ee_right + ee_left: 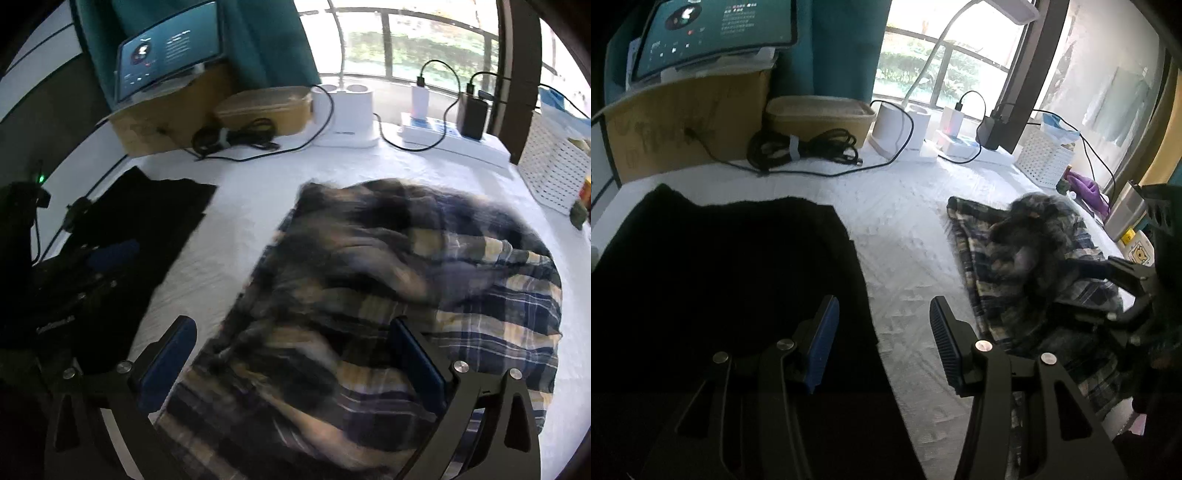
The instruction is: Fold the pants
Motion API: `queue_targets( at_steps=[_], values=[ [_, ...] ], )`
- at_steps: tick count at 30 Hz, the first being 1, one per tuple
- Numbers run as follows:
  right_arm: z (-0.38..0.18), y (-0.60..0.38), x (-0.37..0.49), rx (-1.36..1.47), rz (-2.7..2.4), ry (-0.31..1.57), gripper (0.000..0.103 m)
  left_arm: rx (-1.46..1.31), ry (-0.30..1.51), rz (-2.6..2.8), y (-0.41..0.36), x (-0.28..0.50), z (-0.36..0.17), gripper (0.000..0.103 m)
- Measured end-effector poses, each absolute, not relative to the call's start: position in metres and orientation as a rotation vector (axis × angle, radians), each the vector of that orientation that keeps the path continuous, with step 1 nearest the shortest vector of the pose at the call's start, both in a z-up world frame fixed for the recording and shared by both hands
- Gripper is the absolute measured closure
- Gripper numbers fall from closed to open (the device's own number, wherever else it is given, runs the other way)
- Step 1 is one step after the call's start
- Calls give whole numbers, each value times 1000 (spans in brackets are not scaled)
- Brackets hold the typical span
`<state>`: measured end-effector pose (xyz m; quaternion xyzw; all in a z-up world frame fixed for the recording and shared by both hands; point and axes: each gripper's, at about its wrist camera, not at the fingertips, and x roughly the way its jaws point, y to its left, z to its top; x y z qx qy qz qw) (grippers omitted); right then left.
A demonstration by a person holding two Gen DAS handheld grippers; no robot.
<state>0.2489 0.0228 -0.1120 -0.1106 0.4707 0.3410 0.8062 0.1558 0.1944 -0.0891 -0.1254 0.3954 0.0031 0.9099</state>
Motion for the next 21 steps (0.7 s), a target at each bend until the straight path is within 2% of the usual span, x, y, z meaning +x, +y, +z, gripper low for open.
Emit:
queue_targets(
  at_steps=[9, 15, 21],
  values=[
    [-83, -17, 241, -147, 760, 929, 0, -235, 790, -2, 168, 162, -68, 52],
    [-70, -80, 250, -60, 652, 886, 0, -199, 754, -108, 129, 172, -51, 52],
    [-78, -155, 260, 44, 492, 905, 0, -151, 803, -185, 90, 187, -61, 52]
  ],
)
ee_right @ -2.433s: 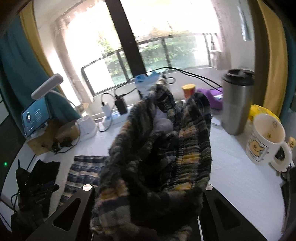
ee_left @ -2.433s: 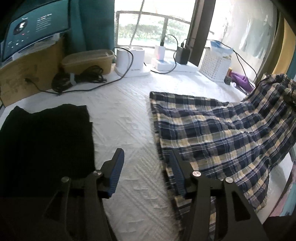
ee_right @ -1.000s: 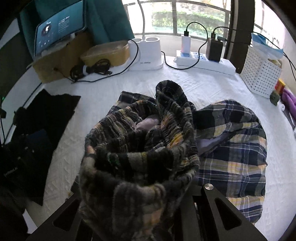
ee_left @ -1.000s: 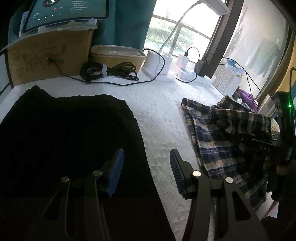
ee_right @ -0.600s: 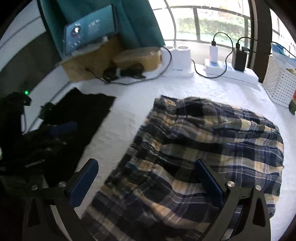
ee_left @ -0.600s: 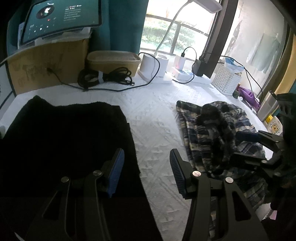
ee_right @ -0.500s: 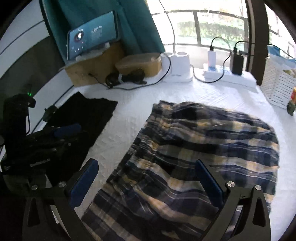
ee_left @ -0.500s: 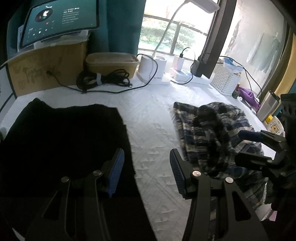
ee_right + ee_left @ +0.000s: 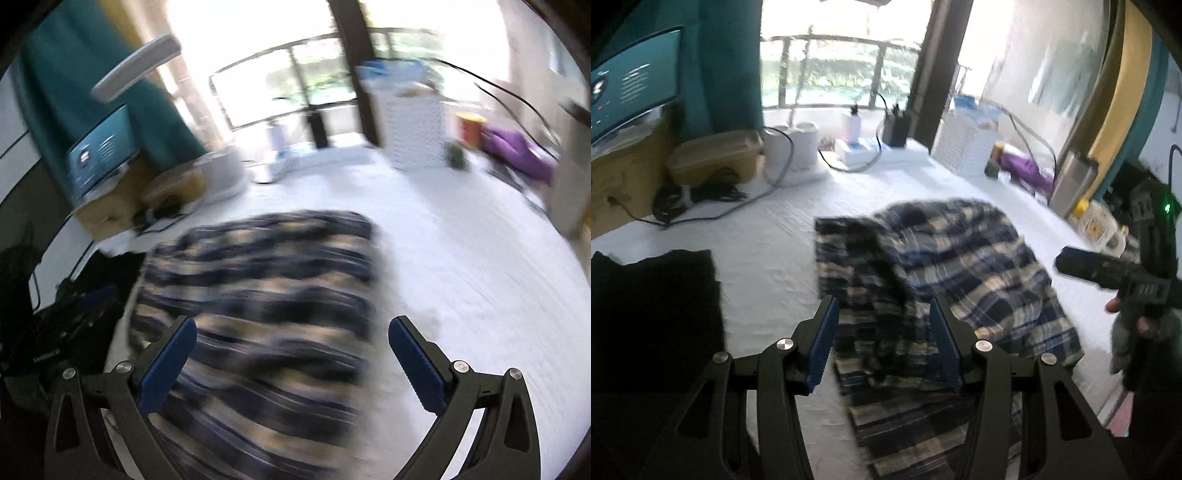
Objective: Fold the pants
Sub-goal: 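Lower the waistband onto the pants with the right gripper while the left gripper pinches the fold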
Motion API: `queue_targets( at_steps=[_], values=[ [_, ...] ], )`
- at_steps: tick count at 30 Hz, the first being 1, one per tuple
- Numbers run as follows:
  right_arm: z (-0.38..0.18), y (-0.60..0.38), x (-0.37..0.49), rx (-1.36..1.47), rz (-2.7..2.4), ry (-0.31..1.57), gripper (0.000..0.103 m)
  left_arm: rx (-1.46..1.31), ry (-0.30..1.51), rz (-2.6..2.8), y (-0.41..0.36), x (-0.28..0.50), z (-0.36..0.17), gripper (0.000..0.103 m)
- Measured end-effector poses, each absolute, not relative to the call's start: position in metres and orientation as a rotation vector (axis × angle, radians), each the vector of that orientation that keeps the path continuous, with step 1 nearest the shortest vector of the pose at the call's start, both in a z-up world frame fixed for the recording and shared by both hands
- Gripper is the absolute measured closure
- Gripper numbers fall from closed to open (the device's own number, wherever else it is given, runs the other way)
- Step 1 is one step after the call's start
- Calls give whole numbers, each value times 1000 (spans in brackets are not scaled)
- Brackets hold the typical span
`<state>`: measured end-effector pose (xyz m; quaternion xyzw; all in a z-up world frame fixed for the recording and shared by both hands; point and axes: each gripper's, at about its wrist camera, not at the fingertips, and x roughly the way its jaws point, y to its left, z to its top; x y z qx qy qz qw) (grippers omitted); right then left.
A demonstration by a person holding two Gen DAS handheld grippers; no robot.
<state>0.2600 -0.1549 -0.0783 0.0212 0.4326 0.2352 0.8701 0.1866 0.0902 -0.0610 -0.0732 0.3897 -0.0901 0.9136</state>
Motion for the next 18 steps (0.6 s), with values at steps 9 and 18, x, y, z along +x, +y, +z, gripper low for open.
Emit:
queue_targets(
  at_steps=[9, 18],
  values=[
    [-108, -196, 236, 137, 575, 1001, 42, -116, 887, -161, 69, 196, -89, 59],
    [-131, -182, 204, 43, 602, 1013, 88, -162, 887, -111, 81, 195, -93, 85]
  ],
)
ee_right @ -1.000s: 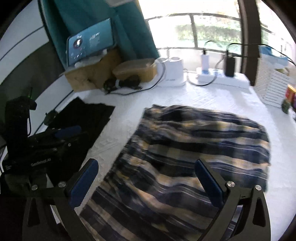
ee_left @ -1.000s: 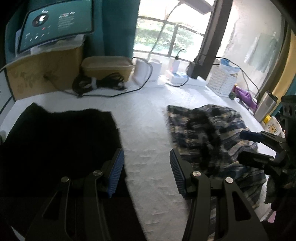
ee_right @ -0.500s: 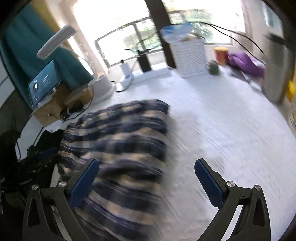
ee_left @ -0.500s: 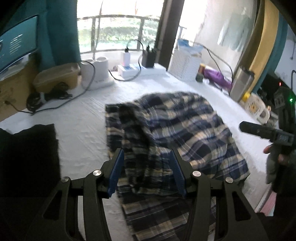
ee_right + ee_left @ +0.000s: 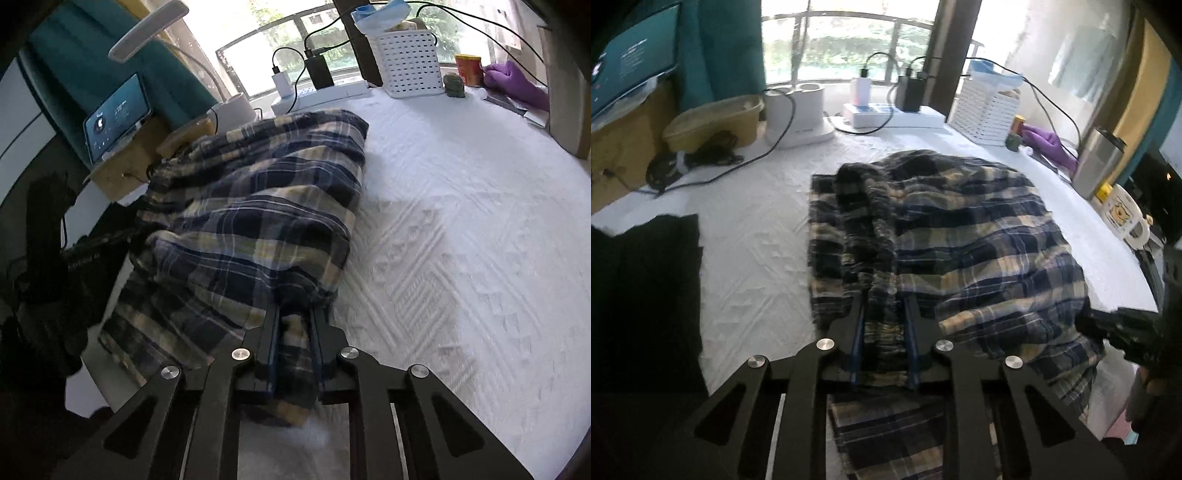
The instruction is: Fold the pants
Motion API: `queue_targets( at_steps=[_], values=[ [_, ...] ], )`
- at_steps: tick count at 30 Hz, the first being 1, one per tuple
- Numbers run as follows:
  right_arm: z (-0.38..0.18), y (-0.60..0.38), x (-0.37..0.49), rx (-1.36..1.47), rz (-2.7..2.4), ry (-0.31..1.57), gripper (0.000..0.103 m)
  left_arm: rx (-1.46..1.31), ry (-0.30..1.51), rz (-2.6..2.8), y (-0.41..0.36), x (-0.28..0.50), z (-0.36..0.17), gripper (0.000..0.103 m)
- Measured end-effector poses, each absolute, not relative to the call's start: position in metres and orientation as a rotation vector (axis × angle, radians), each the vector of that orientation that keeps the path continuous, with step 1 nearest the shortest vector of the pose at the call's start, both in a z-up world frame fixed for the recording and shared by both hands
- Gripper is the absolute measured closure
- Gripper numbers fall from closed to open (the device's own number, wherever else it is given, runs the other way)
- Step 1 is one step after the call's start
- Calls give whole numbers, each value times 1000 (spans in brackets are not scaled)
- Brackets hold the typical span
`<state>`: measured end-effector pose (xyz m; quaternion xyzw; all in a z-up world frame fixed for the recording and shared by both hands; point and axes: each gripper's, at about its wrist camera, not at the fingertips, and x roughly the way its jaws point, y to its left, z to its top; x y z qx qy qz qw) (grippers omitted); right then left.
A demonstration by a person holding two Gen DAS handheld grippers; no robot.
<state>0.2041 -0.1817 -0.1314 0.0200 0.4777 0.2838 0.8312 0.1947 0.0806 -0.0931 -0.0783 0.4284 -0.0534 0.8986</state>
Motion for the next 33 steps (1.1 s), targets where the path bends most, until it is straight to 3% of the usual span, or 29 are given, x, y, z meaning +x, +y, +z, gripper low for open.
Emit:
queue_targets(
  at_steps=[18, 20, 22, 24, 33],
  values=[
    [-123, -199, 168, -53, 496, 1011, 83, -108, 887, -110, 89, 190, -85, 83],
    [-117, -203, 175, -42, 470, 985, 66, -90, 887, -110, 89, 190, -81, 77],
    [-114, -205, 183, -36, 454, 975, 11, -79, 872, -92, 93, 189, -76, 75],
    [-108, -205, 192, -25, 461, 950, 8, -99, 865, -91, 99, 189, -71, 69],
    [-98, -193, 248, -5, 480, 920, 8, -98, 784, -101, 112, 211, -56, 64]
  ],
)
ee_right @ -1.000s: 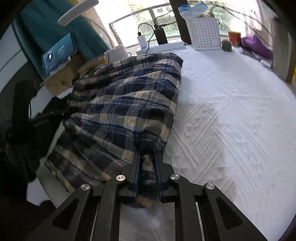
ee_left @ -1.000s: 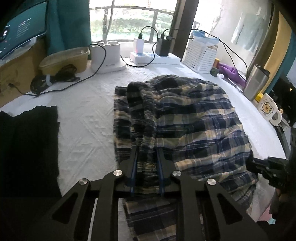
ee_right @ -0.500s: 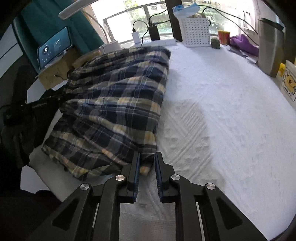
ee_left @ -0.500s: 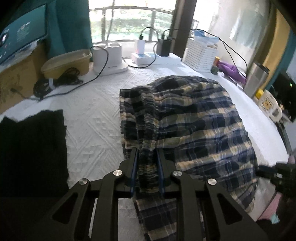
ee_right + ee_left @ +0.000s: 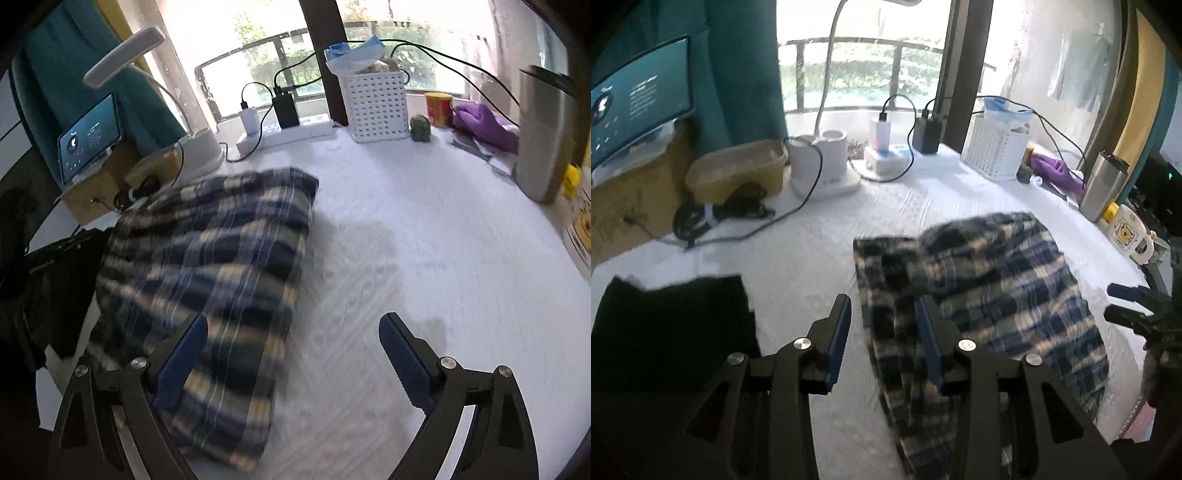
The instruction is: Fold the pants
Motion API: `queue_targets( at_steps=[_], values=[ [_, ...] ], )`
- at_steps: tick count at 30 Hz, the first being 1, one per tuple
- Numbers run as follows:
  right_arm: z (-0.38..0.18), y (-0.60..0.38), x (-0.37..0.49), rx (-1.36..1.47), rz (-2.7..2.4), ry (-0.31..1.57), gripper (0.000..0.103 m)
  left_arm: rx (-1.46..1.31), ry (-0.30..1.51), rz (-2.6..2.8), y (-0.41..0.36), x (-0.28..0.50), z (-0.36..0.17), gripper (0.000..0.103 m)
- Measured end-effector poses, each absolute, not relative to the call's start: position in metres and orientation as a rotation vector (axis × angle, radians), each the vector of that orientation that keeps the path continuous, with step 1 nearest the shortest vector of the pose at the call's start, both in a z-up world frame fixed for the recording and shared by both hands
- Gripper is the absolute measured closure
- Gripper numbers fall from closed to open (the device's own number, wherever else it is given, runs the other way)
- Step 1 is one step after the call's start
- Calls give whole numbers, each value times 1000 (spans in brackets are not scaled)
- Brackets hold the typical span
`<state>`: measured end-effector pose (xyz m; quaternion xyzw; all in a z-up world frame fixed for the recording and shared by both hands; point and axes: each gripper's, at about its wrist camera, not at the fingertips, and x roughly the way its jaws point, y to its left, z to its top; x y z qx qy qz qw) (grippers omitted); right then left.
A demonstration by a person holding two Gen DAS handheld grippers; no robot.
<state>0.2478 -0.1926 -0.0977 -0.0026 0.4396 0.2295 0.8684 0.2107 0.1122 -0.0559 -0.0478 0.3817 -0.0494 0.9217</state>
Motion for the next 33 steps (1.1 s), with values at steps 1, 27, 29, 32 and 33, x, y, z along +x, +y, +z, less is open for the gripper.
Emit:
queue_targets(
  at_steps=[1, 27, 29, 32, 33],
  values=[
    [-97, -192, 253, 0, 485, 917, 9, -94, 778, -110, 111, 215, -56, 64],
    [-119, -136, 384, 33, 648, 973, 83, -55, 790, -194, 103, 287, -84, 79],
    [-120, -133, 389, 21, 640, 970, 83, -61, 792, -191, 105, 292, -85, 79],
    [-126, -128, 396, -25, 614, 963, 83, -72, 811, -188, 107, 298, -92, 79],
    [-129, -127, 397, -33, 607, 961, 83, -69, 812, -186, 107, 299, -96, 79]
  ],
)
